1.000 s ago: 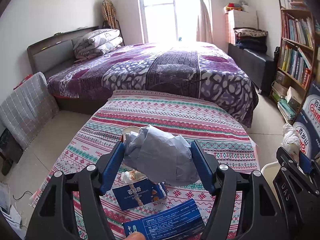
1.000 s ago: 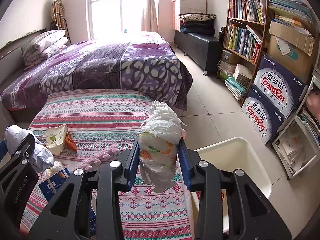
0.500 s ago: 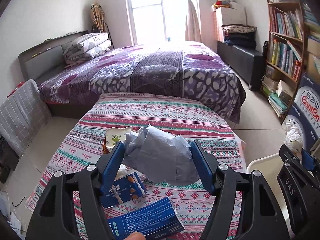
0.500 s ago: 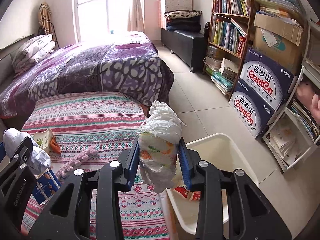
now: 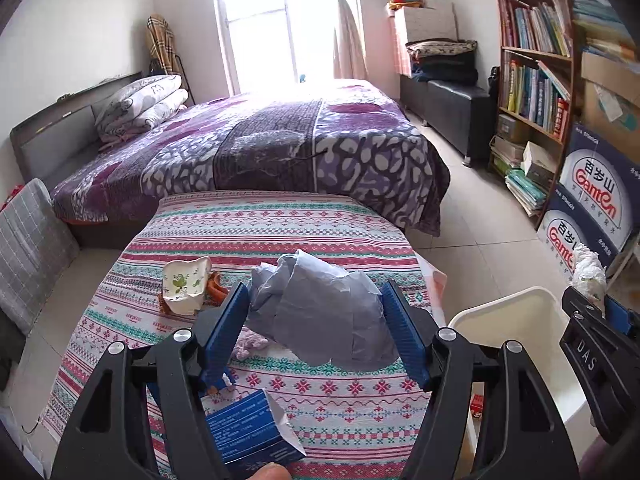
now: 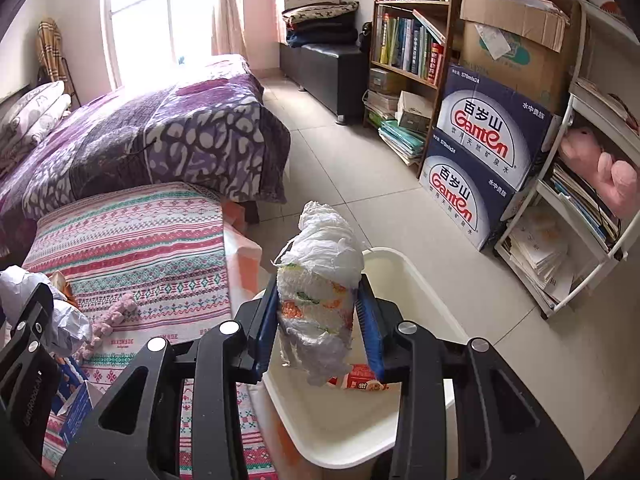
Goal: Collect trash
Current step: 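Release the white bag into the bin with the right tool while the left tool lowers the grey bag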
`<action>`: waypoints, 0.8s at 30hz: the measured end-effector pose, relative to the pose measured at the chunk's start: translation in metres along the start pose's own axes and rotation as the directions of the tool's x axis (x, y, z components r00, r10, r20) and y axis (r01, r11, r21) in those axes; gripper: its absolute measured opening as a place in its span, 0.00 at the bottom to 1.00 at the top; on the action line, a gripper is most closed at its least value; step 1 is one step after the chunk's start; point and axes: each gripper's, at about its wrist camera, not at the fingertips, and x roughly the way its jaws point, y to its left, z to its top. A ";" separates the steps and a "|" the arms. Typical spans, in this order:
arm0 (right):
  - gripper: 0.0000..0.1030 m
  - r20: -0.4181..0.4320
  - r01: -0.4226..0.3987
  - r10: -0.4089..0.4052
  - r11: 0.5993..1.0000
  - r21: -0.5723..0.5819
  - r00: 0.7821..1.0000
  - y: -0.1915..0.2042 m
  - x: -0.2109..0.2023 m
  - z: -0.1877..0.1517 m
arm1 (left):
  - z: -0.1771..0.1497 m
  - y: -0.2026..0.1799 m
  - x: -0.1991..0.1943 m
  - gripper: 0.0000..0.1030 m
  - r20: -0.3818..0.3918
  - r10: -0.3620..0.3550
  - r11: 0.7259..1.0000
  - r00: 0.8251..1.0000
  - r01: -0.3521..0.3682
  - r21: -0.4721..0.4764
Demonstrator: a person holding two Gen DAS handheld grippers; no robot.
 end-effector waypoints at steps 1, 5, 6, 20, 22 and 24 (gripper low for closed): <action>0.39 -0.002 0.005 -0.005 1.000 0.012 1.000 -0.004 0.001 0.000 | 0.000 -0.004 0.001 0.65 -0.002 -0.008 1.000 1.000 0.008 0.005; 0.56 0.001 0.036 -0.036 0.997 0.067 0.999 -0.024 0.002 0.003 | 0.000 -0.025 0.002 0.65 -0.011 -0.045 0.998 0.999 0.046 0.031; 0.59 0.002 0.046 -0.046 0.996 0.080 0.999 -0.030 0.002 0.003 | -0.001 -0.029 0.003 0.65 -0.012 -0.054 0.998 0.998 0.054 0.038; 0.73 -0.026 0.148 -0.146 0.965 0.215 0.989 -0.095 0.010 0.005 | -0.008 -0.089 0.008 0.66 -0.068 -0.181 0.975 0.981 0.188 0.120; 0.73 -0.031 0.157 -0.154 0.961 0.227 0.988 -0.102 0.011 0.005 | -0.008 -0.097 0.008 0.66 -0.081 -0.207 0.968 0.975 0.216 0.125; 0.73 -0.038 0.165 -0.160 0.956 0.242 0.986 -0.110 0.012 0.005 | -0.008 -0.104 0.009 0.66 -0.092 -0.238 0.961 0.967 0.248 0.122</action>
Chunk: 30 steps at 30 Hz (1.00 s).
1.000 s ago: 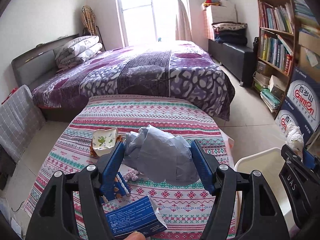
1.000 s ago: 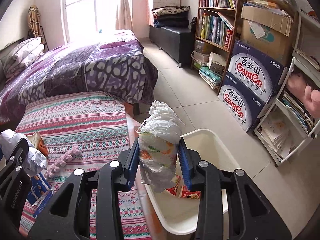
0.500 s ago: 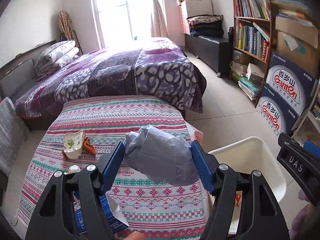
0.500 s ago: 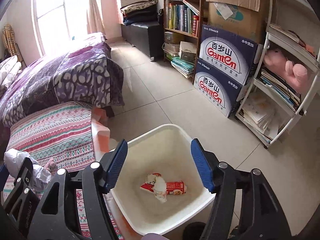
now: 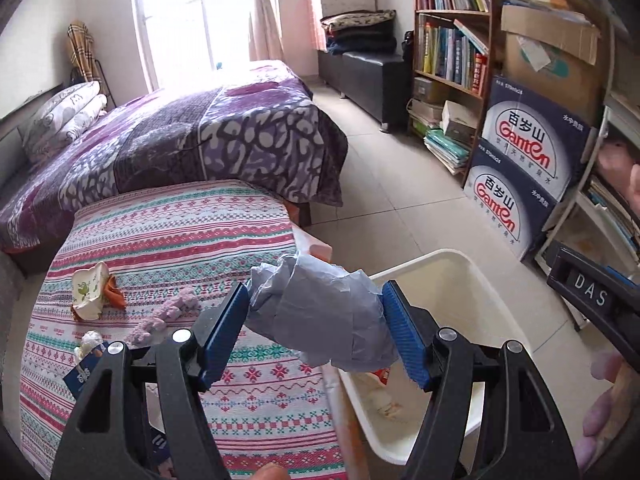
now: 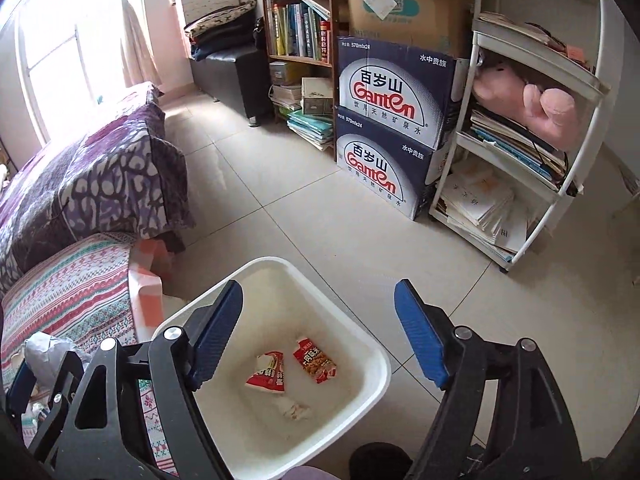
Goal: Collect trash
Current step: 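Release the white bag into the bin with the right tool while the left tool lowers the grey bag, then open the left tool to drop the grey bag into the bin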
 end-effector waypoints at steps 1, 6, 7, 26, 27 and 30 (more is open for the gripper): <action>0.73 -0.002 0.003 -0.003 1.000 0.009 1.000 -0.003 0.001 0.001 | 0.001 -0.003 0.001 0.66 -0.005 -0.019 1.000 1.000 0.019 -0.001; 0.76 0.003 0.013 -0.013 0.998 0.055 1.000 -0.020 0.003 0.006 | 0.005 -0.015 0.002 0.74 -0.033 -0.164 0.986 0.986 0.163 -0.022; 0.76 0.003 0.014 -0.014 0.998 0.062 1.000 -0.023 0.003 0.007 | 0.005 -0.016 0.000 0.79 -0.027 -0.184 0.983 0.983 0.183 -0.026; 0.91 0.035 0.010 -0.011 1.000 0.010 0.999 -0.003 -0.009 -0.004 | -0.003 0.020 -0.003 0.80 -0.056 -0.087 0.995 0.995 0.084 -0.046; 0.92 0.034 0.008 -0.008 1.000 0.002 0.999 0.000 -0.010 -0.005 | -0.005 0.024 -0.003 0.80 -0.059 -0.076 0.996 0.995 0.074 -0.045; 0.92 0.025 -0.001 0.001 1.000 -0.027 1.000 0.012 -0.012 -0.010 | -0.010 0.037 -0.002 0.80 -0.075 -0.042 0.998 0.996 0.039 -0.039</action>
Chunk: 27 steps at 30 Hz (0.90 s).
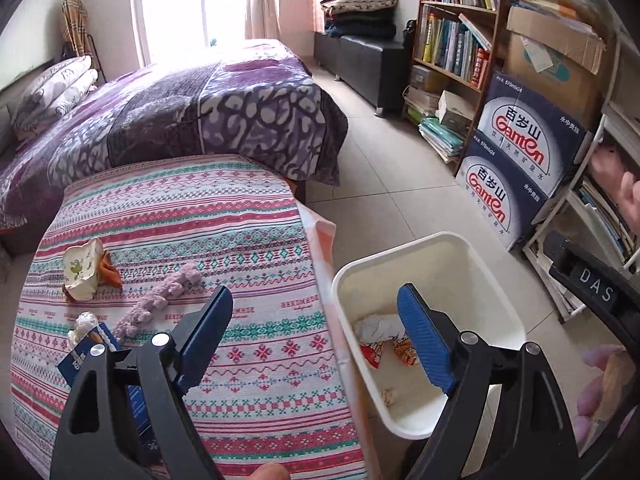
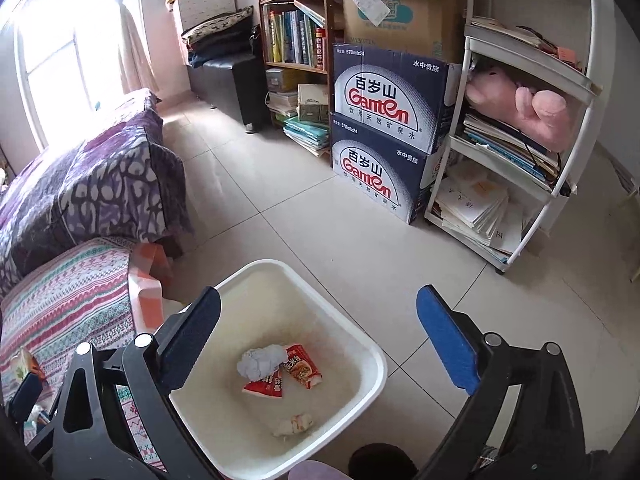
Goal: Collect trash
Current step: 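Open the left tool to drop the grey bag into the bin, then grasp the flat blue carton on the blanket with the left tool and lift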
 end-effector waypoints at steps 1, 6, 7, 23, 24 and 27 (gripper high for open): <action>0.93 -0.004 -0.003 0.003 1.000 -0.009 1.000 0.003 0.000 -0.001 | -0.002 0.004 0.000 0.80 -0.005 0.011 1.000 1.000 -0.011 0.000; 0.93 -0.028 -0.020 0.019 0.998 -0.055 0.999 0.025 -0.001 -0.010 | -0.013 0.030 0.004 0.80 -0.052 0.061 0.998 0.997 -0.061 0.003; 0.93 -0.031 -0.022 0.020 0.998 -0.065 0.999 0.029 -0.002 -0.012 | -0.016 0.035 0.005 0.80 -0.064 0.071 0.997 0.995 -0.071 0.006; 0.93 -0.097 -0.082 0.063 0.976 -0.204 0.993 0.089 -0.004 -0.039 | -0.071 0.116 0.053 0.86 -0.405 0.142 0.973 0.903 -0.053 0.224; 0.93 -0.099 -0.084 0.063 0.973 -0.213 0.993 0.092 -0.005 -0.041 | -0.074 0.122 0.056 0.86 -0.423 0.134 0.975 0.896 -0.042 0.220; 0.93 -0.107 -0.088 0.064 0.968 -0.236 0.992 0.102 -0.005 -0.046 | -0.081 0.136 0.062 0.87 -0.462 0.112 0.979 0.880 -0.018 0.204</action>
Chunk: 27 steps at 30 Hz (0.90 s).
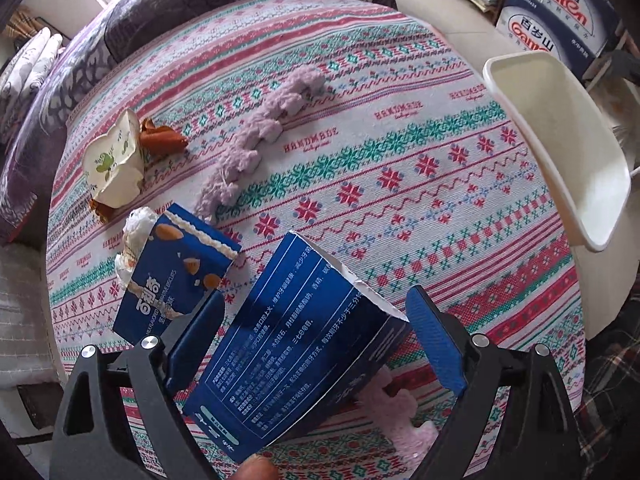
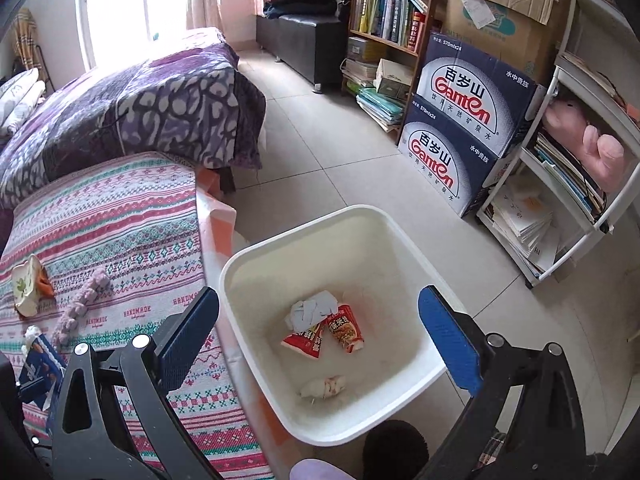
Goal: Collect trash
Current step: 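Grasp the flat blue carton on the blanket with the left tool and lift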
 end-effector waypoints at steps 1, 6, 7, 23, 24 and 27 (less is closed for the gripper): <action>0.93 -0.004 -0.001 0.001 1.000 -0.007 1.000 0.003 0.000 -0.001 | -0.002 0.003 0.002 0.87 -0.010 -0.014 1.000 1.000 0.014 0.001; 0.93 -0.019 -0.009 0.008 0.999 -0.036 1.000 0.020 0.003 -0.004 | -0.012 0.010 0.002 0.87 -0.023 -0.069 0.997 0.997 0.069 0.016; 0.93 -0.021 -0.011 0.010 0.999 -0.042 1.000 0.023 0.002 -0.005 | -0.014 0.011 -0.001 0.87 -0.017 -0.081 0.996 0.997 0.082 0.022; 0.93 -0.037 -0.025 0.021 0.995 -0.095 0.999 0.050 -0.002 -0.012 | -0.050 0.049 -0.010 0.92 -0.036 -0.208 0.976 0.977 0.210 0.065; 0.93 -0.045 -0.028 0.024 0.995 -0.093 0.999 0.050 -0.001 -0.012 | -0.052 0.048 -0.008 0.92 -0.047 -0.208 0.974 0.977 0.211 0.078; 0.93 -0.063 -0.037 0.031 0.995 -0.092 0.998 0.053 0.000 -0.013 | -0.057 0.043 0.001 0.92 -0.083 -0.192 0.974 0.978 0.200 0.108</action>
